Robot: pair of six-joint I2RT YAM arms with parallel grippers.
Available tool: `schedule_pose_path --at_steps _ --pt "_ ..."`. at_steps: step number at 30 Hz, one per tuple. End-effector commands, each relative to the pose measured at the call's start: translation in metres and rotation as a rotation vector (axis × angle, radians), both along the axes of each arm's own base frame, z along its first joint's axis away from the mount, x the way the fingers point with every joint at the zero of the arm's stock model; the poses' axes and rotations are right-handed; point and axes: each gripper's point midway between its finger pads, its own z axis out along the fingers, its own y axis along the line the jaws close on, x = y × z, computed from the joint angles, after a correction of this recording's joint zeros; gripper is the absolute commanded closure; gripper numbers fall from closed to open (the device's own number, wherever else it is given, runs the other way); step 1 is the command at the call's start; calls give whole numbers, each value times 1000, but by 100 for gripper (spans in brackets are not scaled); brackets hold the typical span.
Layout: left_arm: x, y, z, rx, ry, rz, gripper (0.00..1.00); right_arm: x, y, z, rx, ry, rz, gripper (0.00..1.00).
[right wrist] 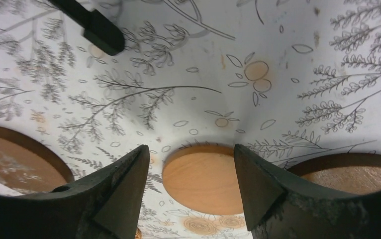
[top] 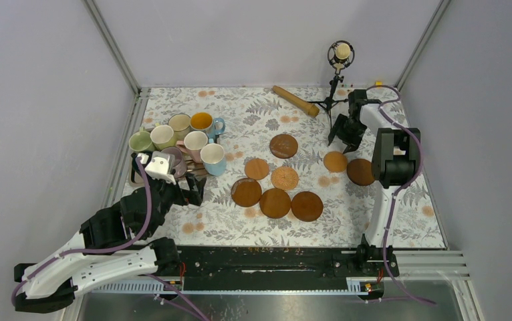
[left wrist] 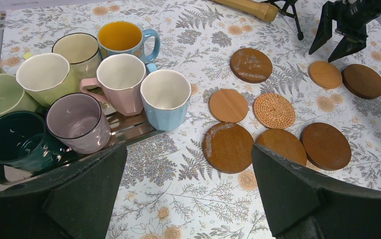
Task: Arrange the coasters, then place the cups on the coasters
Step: Move the coaster to the center of the board.
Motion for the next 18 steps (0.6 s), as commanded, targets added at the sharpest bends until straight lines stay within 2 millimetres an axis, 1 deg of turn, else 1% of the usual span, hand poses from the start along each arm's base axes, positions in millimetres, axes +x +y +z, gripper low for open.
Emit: schedule_pose_path --at_steps 1,5,11,15,18 --pt "5 1 8 -9 -26 29 2 -13 -4 4 -27 58 20 30" --pt "6 0 7 -2 -26 30 2 -26 -1 3 -6 87 31 30" --pt "6 0 8 -7 -27 29 2 -48 11 7 33 97 82 34" --pt "5 0 9 -12 -27 24 2 -57 23 7 46 95 119 37" --pt "5 0 9 -16 -27 21 2 -61 28 6 25 102 149 39"
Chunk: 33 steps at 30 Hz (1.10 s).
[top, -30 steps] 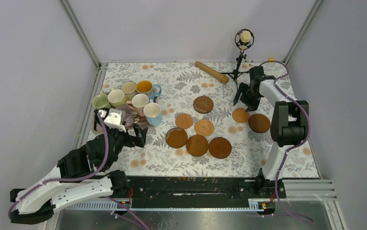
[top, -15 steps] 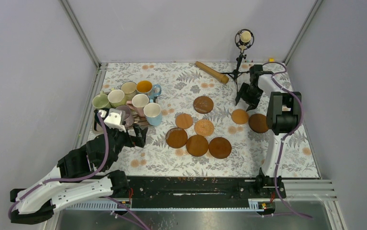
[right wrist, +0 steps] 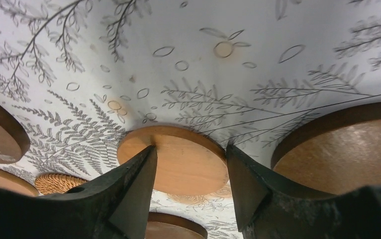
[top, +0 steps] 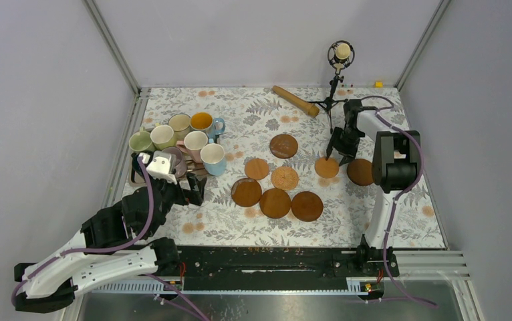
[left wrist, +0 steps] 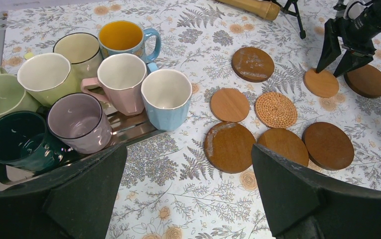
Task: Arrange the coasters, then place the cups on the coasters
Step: Move the coaster to the center of the board.
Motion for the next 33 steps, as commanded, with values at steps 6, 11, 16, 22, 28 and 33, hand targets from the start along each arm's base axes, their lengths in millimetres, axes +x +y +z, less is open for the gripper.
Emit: schedule_pose_path --at_steps 6,11,16,22,28,33 --pt "3 1 10 -34 -30 15 2 -13 28 20 -10 -20 131 40" --pt "2 1 11 -39 -31 11 2 -24 40 22 -19 3 192 41" --pt "2 1 11 -41 -29 8 2 -40 50 19 -31 25 229 42" --pt "1 2 13 -54 -34 6 2 -65 59 15 -30 27 241 43" --pt "0 1 13 -65 -35 -1 2 -67 61 31 -14 -59 218 45" --pt "0 0 13 -56 -32 -7 2 -17 67 60 -23 -198 164 45"
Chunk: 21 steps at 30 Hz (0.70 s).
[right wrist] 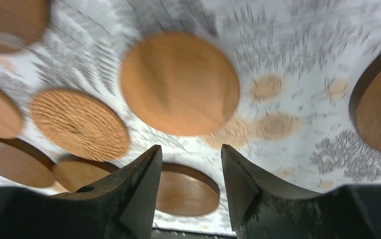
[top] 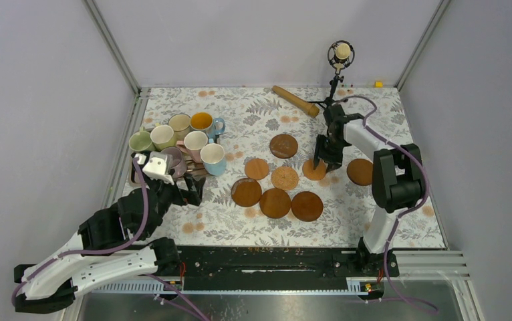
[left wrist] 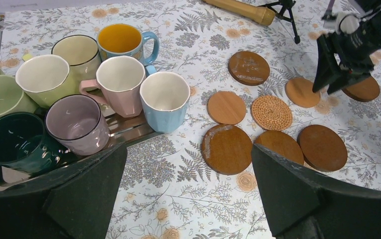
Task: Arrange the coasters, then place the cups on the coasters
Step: Move the coaster to the center of the board.
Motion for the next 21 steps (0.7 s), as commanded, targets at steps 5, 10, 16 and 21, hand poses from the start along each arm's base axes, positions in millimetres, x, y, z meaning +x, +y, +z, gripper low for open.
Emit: schedule_pose_path --at_steps 5,10,16,21 --pt "1 0 9 -44 -26 5 2 93 11 30 5 -204 -107 44" --pt "1 2 10 -47 -29 10 2 118 16 13 12 -187 -118 44" --pt "2 2 10 -40 -29 13 2 109 16 -5 -1 -101 -118 46" --pt "2 1 10 -39 -29 12 2 93 16 -8 7 -62 -119 47"
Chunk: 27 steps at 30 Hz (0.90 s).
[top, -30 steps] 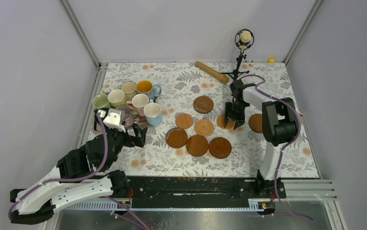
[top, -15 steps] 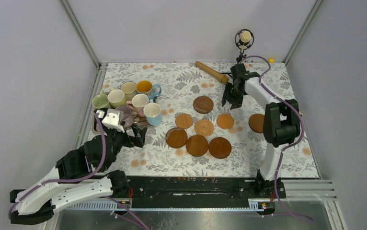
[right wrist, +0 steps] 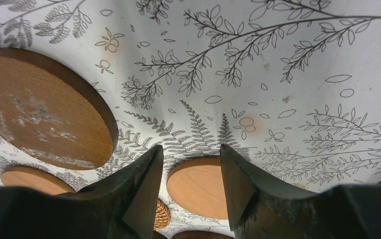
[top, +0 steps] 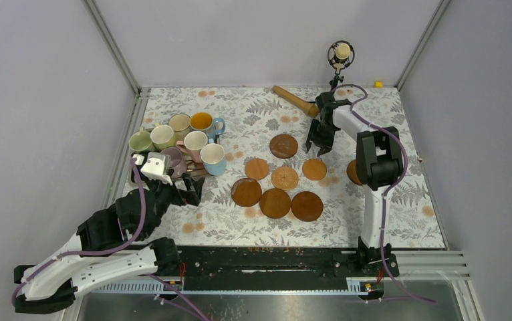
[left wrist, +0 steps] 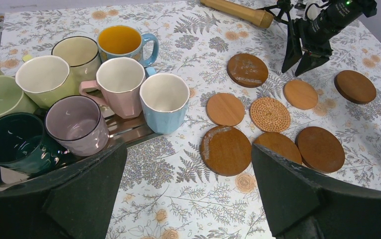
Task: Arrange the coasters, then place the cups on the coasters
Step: Move the coaster to the center of the board.
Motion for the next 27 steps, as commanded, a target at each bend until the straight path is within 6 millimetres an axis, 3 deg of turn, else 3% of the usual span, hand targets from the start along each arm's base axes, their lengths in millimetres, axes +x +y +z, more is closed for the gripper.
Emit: schedule_pose_path --at_steps 1,15,27 --pt "3 0 7 -25 -22 13 2 -15 0 9 16 31 -12 47" --pt "2 0 8 -32 -23 8 2 -55 4 3 34 70 44 51" --pt "2 -2 7 -28 -20 6 2 -77 13 2 71 56 62 53"
